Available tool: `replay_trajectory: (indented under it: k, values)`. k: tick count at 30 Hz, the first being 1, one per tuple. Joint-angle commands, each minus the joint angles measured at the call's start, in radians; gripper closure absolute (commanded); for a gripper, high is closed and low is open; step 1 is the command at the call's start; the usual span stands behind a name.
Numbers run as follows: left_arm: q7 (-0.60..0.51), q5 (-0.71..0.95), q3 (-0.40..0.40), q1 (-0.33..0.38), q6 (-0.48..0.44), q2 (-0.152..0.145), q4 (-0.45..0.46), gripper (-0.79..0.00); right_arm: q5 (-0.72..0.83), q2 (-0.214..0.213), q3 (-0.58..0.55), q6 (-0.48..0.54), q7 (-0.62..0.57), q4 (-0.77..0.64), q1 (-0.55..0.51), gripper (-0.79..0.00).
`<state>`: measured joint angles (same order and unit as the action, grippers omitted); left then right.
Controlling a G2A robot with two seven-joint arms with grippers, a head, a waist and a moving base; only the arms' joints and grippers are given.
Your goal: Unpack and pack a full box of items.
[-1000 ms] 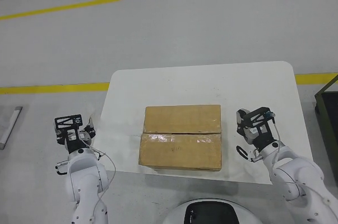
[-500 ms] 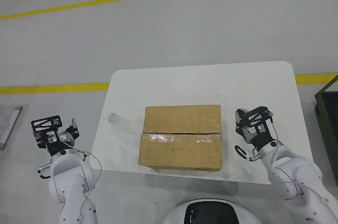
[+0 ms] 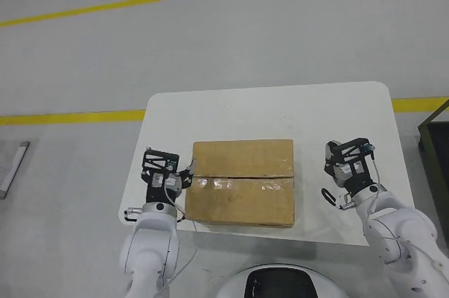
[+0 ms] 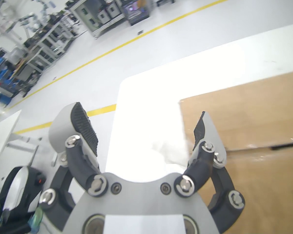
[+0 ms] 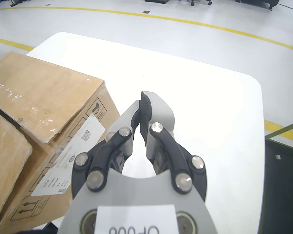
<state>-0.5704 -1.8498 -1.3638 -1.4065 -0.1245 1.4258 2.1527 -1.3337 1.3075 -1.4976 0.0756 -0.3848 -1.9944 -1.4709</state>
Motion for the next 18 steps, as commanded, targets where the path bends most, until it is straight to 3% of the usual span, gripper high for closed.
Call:
replay_trajectory:
  k: [1,6,18]
  values:
    - [-0.004,-0.024,0.073,-0.002,-0.027,0.001,-0.009,-0.785,0.002,-0.001,-0.006,-0.004,0.004,-0.002,-0.007,0.0]
    - [-0.001,-0.067,0.185,0.008,-0.083,0.004,-0.032,-0.785,0.004,-0.002,-0.017,-0.011,0.011,-0.01,-0.028,0.0]
    - [0.002,-0.066,0.188,0.006,-0.082,0.004,-0.037,-0.785,0.002,-0.003,-0.003,-0.031,0.024,0.0,-0.048,0.0]
